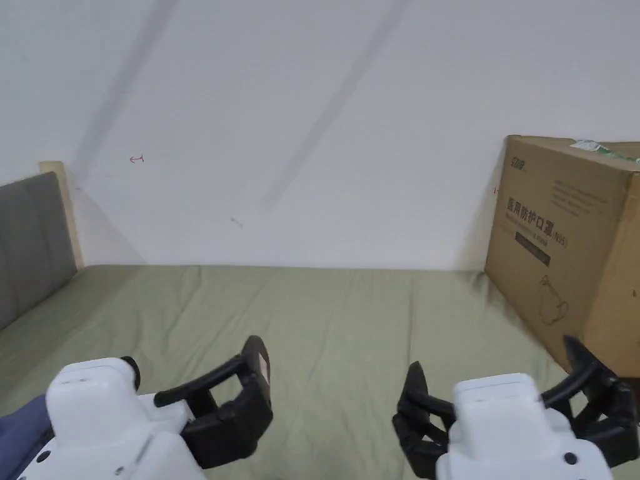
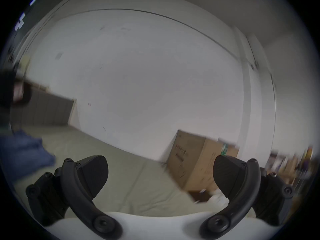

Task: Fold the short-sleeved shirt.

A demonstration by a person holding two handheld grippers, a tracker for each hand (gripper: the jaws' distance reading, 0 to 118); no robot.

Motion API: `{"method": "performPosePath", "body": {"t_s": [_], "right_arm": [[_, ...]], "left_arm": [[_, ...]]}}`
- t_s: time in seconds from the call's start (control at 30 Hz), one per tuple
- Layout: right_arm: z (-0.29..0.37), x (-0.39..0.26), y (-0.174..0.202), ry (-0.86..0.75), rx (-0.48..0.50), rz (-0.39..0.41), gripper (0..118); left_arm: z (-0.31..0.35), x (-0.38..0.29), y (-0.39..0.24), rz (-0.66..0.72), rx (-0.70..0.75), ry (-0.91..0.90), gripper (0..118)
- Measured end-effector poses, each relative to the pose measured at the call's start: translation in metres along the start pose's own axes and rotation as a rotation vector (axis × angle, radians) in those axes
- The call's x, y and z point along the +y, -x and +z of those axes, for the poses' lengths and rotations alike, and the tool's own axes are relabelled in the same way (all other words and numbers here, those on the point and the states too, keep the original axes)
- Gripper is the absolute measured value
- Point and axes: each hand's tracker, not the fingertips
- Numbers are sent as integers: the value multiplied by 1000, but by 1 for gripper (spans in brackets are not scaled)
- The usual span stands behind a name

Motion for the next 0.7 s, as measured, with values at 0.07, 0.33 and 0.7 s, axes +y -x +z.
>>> {"method": "performPosePath", "body": {"t_s": [0.07, 0.33, 0.7], "right_arm": [[4, -1, 23, -56, -20, 287, 118], [14, -19, 55, -63, 194, 518, 118], [-15, -53, -33, 395, 106, -748, 118]], "left_arm": [[-1, -9, 16, 305, -31, 21, 118], [-14, -38, 44, 585, 30, 94, 118], [-20, -23, -33, -564, 68, 124, 118]]}}
